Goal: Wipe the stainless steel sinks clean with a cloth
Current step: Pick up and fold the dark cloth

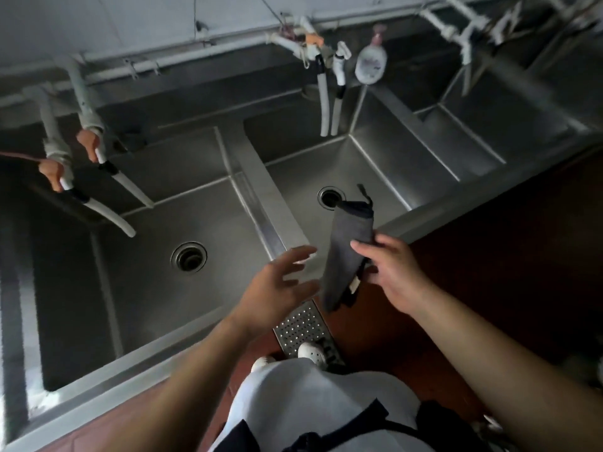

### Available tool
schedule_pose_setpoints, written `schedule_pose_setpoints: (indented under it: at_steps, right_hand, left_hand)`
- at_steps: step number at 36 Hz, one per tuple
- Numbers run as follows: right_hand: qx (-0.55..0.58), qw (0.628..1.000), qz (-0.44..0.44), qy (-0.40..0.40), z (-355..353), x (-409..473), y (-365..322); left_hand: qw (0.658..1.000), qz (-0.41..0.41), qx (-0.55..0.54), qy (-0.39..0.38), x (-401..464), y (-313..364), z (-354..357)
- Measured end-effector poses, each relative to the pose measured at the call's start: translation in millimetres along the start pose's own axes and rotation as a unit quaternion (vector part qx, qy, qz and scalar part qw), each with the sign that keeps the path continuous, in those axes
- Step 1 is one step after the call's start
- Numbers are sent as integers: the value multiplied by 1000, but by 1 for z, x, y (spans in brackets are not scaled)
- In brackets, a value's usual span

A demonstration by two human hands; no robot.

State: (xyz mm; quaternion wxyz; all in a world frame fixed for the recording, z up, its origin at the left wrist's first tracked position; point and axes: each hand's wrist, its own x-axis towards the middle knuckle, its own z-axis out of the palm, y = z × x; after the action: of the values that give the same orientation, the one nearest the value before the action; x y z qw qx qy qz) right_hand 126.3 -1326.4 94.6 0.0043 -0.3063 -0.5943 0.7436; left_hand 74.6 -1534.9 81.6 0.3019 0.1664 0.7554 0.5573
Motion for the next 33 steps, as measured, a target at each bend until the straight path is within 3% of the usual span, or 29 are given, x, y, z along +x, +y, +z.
schedule_pose_setpoints:
  at_steps: [6, 8, 10, 13, 16, 19, 21, 25, 33]
  right_hand:
    - [-8, 999, -35, 4, 35, -20, 12]
    - [-44, 995, -87, 17, 42, -14, 16]
    - [-146, 973, -170, 46, 45, 0, 23]
    - [-381, 875, -293, 55, 52, 17, 48]
    - [-553, 761, -338, -19, 58, 30, 87]
    - [-699, 673, -215, -110, 60, 47, 121]
    - [-748, 638, -128, -128, 60, 56, 139]
    - [-764, 624, -139, -90, 65, 65, 153]
    - [-730, 648, -190, -108, 94, 162, 126]
  left_hand:
    - [990, 8, -126, -56, 18, -1, 18]
    - [987, -24, -152, -43, 18, -10, 14]
    - [992, -58, -110, -16, 15, -26, 5]
    - [994, -98, 36, 44, 9, -64, -18]
    - [959, -161, 218, 79, 0, -102, -42]
    - [918, -227, 320, 65, -7, -131, -61]
    - [904, -246, 346, 52, -10, -145, -70]
    - [888, -285, 361, 27, -10, -154, -78]
    - [879, -324, 348, 46, 10, -164, -81]
